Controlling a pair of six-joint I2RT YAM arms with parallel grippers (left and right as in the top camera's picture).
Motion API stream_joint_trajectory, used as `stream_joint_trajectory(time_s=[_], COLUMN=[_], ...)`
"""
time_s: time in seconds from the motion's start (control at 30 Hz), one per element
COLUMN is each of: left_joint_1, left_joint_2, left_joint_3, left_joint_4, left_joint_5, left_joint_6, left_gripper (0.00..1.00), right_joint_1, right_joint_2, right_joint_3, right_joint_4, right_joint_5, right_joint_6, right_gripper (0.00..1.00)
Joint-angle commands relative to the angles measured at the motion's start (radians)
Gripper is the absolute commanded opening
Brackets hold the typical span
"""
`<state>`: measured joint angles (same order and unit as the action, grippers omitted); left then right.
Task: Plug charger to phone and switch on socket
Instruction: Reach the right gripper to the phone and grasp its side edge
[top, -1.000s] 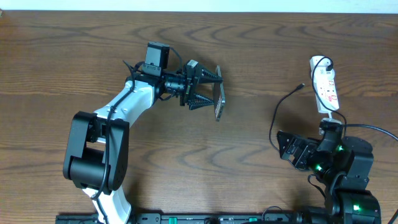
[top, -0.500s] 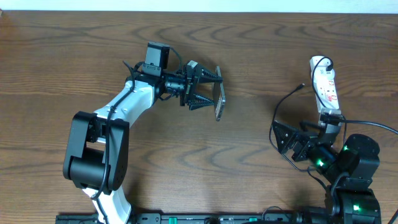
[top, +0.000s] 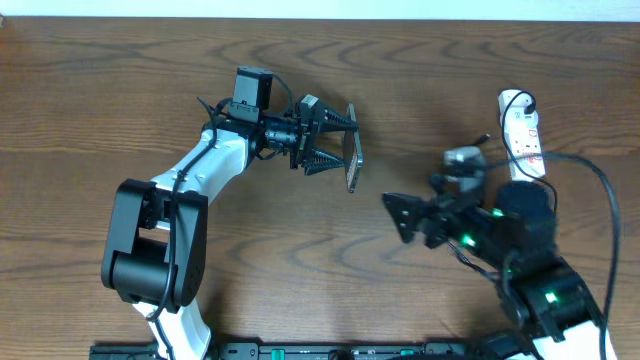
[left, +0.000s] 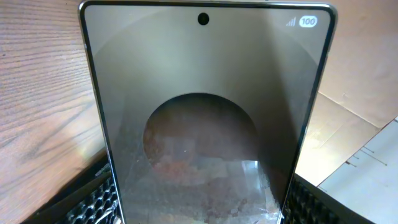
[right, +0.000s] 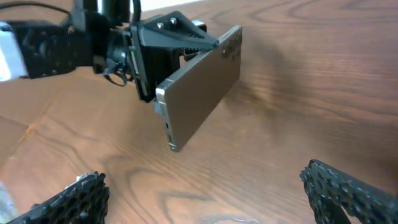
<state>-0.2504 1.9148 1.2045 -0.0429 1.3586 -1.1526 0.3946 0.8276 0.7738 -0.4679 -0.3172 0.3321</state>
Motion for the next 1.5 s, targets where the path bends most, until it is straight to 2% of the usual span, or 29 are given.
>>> stream_joint_trajectory(time_s=[0.0, 0.3, 0.57, 0.73, 0.87, 1.17, 1.37, 1.47], left_joint_1=[0.003, 0.003, 0.003, 0.003, 0.003, 0.003, 0.003, 0.003], left_joint_2=[-0.032, -0.032, -0.032, -0.032, -0.032, -0.032, -0.032, -0.032], left_joint_3=[-0.001, -0.001, -0.001, -0.001, -0.001, -0.001, -0.001, -0.001], left_joint_4=[0.008, 0.008, 0.008, 0.008, 0.008, 0.008, 0.008, 0.008], left_joint_5=[0.037, 0.036, 0.037, 0.037, 0.036, 0.036, 0.036, 0.036], left_joint_6=[-0.004, -0.004, -0.004, -0.004, -0.004, -0.004, -0.004, -0.004], left_gripper=[0.57, 0.57, 0.57, 0.57, 0.57, 0.57, 0.57, 0.57], right_joint_1=[0.133, 0.436, 0.518, 0.518, 0.518, 0.525, 0.525, 0.525], right_joint_2=[0.058, 0.238, 0.413, 0.453, 0.484, 0.508, 0.508, 0.512], right_joint_3=[0.103, 0.139, 0.139, 0.139, 0.139, 0.139, 0.139, 0.139], right_joint_4=[-0.023, 0.026, 0.159, 0.198, 0.211, 0.229, 0.229, 0.230], right_joint_5=[0.290, 0.797, 0.940, 0.945, 0.947, 0.943, 0.943, 0.944], right_joint_6=[0.085, 0.340, 0.451, 0.457, 0.457, 0.456, 0.456, 0.456], right_gripper=[0.99, 0.98, 0.91, 0.84, 0.70, 0.58, 0.38, 0.35])
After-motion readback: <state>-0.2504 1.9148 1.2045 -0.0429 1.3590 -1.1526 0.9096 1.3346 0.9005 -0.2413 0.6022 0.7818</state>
